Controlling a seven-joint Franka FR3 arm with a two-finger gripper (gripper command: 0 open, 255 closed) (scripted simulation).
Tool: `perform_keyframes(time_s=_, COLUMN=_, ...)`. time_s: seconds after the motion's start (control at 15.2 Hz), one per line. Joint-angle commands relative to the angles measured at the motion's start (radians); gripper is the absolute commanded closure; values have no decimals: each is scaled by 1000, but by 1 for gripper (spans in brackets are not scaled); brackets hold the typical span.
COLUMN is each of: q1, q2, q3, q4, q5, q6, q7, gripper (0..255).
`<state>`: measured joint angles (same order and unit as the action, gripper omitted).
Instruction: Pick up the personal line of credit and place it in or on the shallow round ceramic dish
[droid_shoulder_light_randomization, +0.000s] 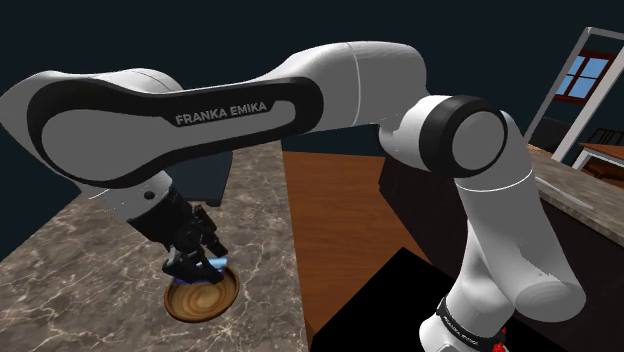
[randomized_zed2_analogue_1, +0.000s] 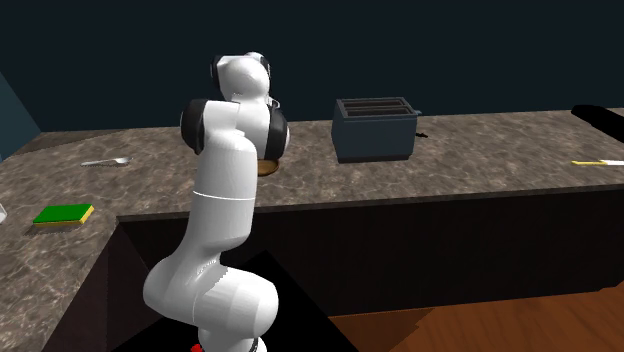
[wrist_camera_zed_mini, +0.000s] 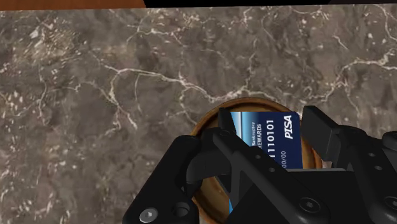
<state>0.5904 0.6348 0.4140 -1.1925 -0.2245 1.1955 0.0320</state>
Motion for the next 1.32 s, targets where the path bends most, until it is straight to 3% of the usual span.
perform_keyframes(time_s=0.0, q1=-5, q2=-2, q3=0, q4=-30, q5=0, q6=28, q7=2, gripper=255)
perform_keyframes(time_s=0.4, q1=-13, q2=12, q3=-3, q4=-99, q5=-4, q6=108, q7=8, gripper=255)
perform_keyframes(time_s=0.92, q1=-12, q2=12, q3=-3, q4=-99, q5=-4, q6=108, q7=8, gripper=255)
perform_keyframes(time_s=0.99, q1=-12, q2=12, q3=-3, q4=-99, q5=-4, q6=108, q7=8, gripper=0)
perform_keyframes(time_s=1.25, q1=-13, q2=12, q3=-3, q4=-99, q5=-4, q6=108, q7=8, gripper=0)
